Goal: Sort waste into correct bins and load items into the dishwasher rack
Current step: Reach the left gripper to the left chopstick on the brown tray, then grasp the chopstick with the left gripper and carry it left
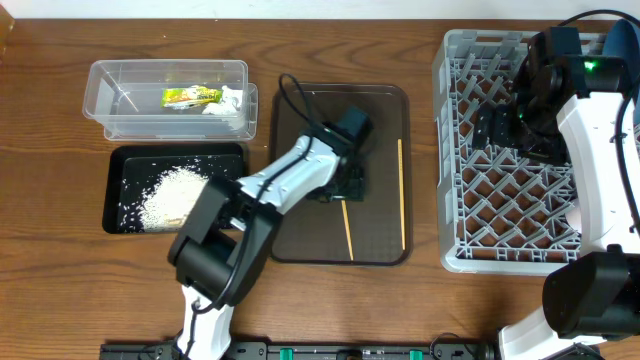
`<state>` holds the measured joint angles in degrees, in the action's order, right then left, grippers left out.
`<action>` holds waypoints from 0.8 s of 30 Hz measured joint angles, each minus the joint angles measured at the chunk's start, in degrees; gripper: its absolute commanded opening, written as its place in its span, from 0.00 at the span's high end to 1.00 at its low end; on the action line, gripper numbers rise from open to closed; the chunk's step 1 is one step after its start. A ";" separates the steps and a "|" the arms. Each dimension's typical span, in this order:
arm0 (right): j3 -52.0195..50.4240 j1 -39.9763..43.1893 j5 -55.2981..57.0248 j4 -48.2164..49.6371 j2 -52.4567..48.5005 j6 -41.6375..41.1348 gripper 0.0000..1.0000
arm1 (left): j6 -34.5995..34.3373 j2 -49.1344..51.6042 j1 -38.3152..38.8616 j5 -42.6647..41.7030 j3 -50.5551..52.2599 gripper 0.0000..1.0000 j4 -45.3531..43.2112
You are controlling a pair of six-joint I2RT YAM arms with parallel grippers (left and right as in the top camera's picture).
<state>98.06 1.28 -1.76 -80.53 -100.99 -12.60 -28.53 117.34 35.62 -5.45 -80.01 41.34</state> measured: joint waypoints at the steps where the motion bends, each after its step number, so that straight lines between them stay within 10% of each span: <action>1: 0.00 0.00 0.00 -0.02 0.00 0.02 0.01 | 0.00 0.00 0.48 0.66 0.00 0.29 -0.02; 12: 0.00 -0.02 0.00 -0.02 0.00 0.00 0.01 | -0.04 0.37 3.69 4.83 0.00 0.31 -0.31; 24: 0.00 -0.02 0.00 -0.02 0.00 0.00 0.01 | -0.50 0.37 3.93 4.76 0.00 0.62 -0.17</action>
<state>98.06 1.26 -1.76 -80.55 -100.99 -12.60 -29.04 117.71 39.55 -0.69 -80.01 41.17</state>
